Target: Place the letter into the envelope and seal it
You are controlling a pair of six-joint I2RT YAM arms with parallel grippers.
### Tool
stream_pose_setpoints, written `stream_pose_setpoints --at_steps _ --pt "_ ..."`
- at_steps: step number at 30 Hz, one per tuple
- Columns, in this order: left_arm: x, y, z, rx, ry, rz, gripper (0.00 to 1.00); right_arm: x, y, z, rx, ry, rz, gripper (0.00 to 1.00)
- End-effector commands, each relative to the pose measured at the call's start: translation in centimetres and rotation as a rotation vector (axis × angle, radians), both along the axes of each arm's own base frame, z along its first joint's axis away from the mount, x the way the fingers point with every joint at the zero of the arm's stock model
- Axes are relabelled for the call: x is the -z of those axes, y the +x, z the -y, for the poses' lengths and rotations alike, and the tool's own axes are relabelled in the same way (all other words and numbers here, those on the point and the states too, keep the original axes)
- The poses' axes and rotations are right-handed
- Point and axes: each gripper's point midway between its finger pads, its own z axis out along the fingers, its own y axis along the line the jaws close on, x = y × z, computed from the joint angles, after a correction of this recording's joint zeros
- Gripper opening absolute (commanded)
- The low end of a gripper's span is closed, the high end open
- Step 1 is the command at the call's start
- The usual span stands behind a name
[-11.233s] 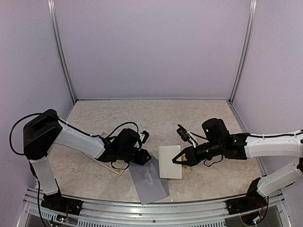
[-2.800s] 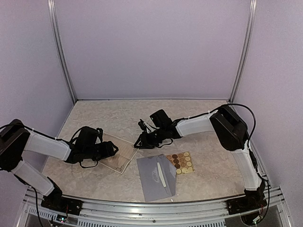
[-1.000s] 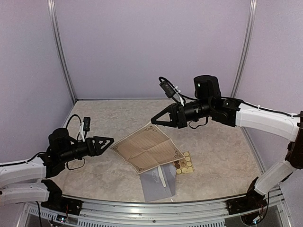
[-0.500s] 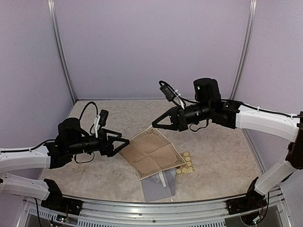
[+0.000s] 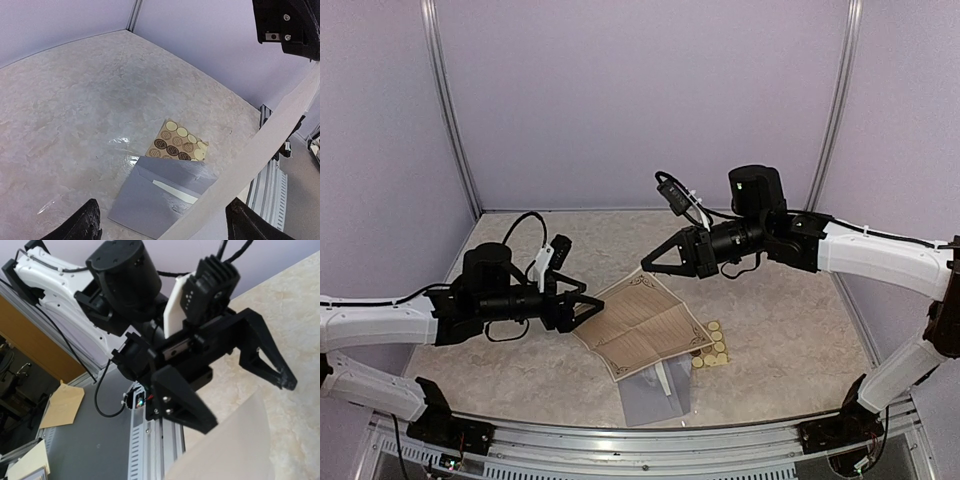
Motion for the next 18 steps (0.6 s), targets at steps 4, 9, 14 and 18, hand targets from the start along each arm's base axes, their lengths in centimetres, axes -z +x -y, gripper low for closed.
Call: stream_pose_setpoints --at_steps 4,9,14,18 --pt "0.1 -0.4 1.0 0.060 0.033 0.011 0.64 0.3 0.3 -0.1 -0.003 0.001 0.000 0.00" --pt "0.4 -1.0 1.0 0.075 0.025 -0.014 0.49 0.6 0.8 0.0 0.015 -0.009 -0.005 0.00" --pt "0.8 -1.4 0.7 0.072 0.024 -0.030 0.43 0.9 1.3 0.2 0.029 -0.016 -0.009 0.00" --pt "1.1 -1.8 0.9 0.088 0.024 -0.048 0.41 1.3 1.7 0.2 0.039 -0.021 -0.014 0.00"
